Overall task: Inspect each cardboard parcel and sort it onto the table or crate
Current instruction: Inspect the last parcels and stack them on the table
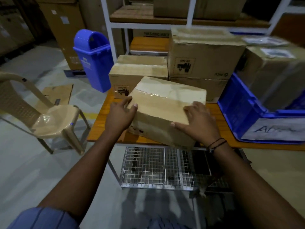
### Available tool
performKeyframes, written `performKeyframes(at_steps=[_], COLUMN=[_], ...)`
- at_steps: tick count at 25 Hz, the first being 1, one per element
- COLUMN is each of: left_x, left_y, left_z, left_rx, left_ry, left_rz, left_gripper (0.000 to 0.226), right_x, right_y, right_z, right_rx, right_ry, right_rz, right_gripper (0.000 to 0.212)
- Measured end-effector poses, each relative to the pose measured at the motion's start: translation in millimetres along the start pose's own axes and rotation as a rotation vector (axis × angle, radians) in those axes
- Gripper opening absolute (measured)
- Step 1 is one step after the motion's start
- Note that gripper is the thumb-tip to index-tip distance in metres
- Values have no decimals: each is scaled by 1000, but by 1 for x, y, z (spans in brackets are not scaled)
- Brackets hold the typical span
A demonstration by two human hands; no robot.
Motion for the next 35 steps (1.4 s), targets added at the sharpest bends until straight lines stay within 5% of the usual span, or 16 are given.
performKeyframes(at_steps=[5, 14, 19, 25, 35], left_x=[12, 81, 85, 74, 86], left_y=[36, 32, 31, 27, 40], left_z=[13, -38, -22, 0, 4], left_rx=[-6, 210, 152, 29, 275], left_ry=[114, 379, 363, 433, 529], left_rz=[46, 372, 384, 340, 466], left_gripper=[63, 58, 36, 51, 59], right_x=[36, 57, 61, 69, 84], right_y=[39, 37, 12, -2, -5], right_z=[27, -64, -77, -43, -37], right_rx=[78, 649, 649, 453, 650], right_ry=[-486, -556, -444, -528, -753], right_rz=[318, 361, 281, 106, 178], right_gripper=[84, 69, 29, 59, 70])
Point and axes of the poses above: each hand's wrist, its own y-axis away from the middle knuckle, its own z-axis out of the palm, x = y × z, the point moved 8 cm from there along -y, towards the middle knuckle, and after that the axes turned 11 degrees about y, right-handed, at the moved point
